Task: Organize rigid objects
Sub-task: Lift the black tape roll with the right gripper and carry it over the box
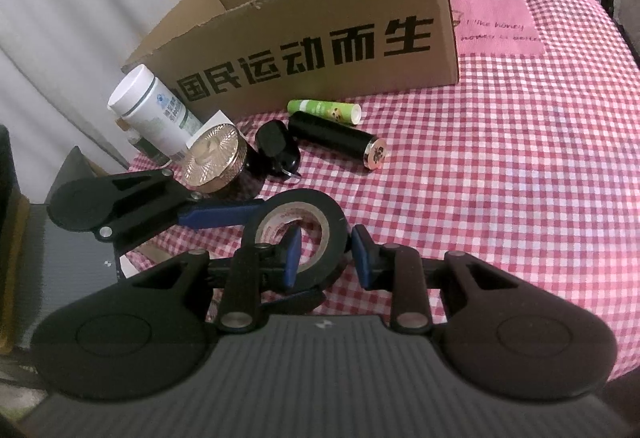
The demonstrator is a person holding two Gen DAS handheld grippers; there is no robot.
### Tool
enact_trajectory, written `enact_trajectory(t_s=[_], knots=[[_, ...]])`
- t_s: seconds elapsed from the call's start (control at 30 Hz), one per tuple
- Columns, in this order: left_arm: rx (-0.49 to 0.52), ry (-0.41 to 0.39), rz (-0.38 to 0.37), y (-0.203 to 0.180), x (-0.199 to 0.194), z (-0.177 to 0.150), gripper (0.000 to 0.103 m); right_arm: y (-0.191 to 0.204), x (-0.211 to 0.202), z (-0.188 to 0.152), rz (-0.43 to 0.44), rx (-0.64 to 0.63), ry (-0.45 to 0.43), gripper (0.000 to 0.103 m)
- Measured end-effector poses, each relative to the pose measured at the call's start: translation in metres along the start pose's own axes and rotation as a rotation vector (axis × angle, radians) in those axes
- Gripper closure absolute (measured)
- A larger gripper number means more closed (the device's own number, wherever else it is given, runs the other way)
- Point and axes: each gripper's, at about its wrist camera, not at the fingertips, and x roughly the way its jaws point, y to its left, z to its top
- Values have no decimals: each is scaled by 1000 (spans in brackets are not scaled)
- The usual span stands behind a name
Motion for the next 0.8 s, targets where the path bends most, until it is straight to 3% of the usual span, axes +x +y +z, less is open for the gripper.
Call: enact_trajectory(t_s=[0.47,0.8], knots=[[5,-118,30,0,-39,13,37,15,-35,10,-14,-21,-93,76],[-41,-245,119,39,-94,50,37,56,-71,66,17,-162,-220,75]])
